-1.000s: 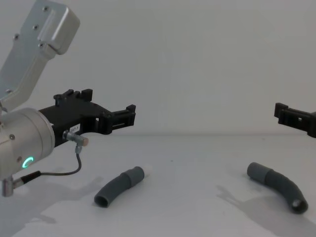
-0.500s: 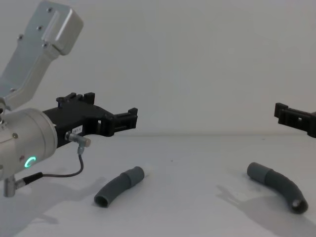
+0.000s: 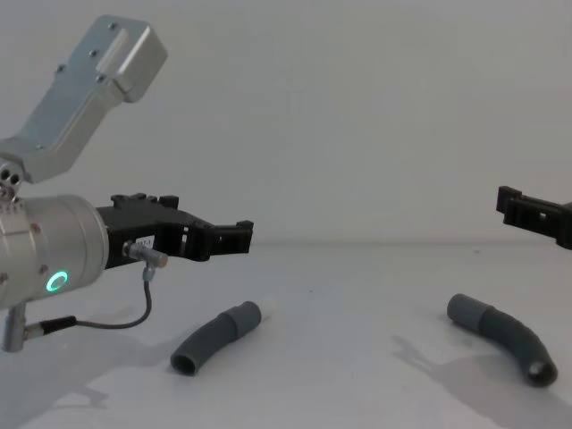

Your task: Use both hands to pick up one end of the pipe from the table, align the ends, and insert them.

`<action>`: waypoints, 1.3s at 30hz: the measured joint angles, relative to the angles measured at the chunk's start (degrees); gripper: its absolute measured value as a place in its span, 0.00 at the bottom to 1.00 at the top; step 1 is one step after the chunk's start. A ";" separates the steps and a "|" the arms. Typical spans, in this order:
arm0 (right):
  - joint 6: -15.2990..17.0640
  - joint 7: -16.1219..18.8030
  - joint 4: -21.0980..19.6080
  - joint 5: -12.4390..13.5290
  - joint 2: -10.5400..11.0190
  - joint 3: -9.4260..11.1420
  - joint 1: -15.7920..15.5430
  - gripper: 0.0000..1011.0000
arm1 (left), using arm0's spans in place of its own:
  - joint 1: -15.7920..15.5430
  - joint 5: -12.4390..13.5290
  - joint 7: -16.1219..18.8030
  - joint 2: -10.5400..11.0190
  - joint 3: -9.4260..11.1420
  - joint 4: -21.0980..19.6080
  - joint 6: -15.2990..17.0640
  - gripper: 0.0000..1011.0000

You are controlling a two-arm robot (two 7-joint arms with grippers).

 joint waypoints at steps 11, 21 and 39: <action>0.00 0.00 0.00 0.00 0.00 0.00 0.00 0.99 | -2.78 -1.77 -3.41 0.55 -0.39 0.53 7.33 0.99; 0.00 0.00 0.00 0.00 0.00 0.00 0.00 0.99 | -5.64 -2.50 -6.83 1.00 0.10 2.66 11.39 0.99; 0.00 0.00 0.00 0.00 0.00 0.00 0.00 0.99 | -10.41 -2.41 -11.87 0.11 1.87 8.86 14.62 0.99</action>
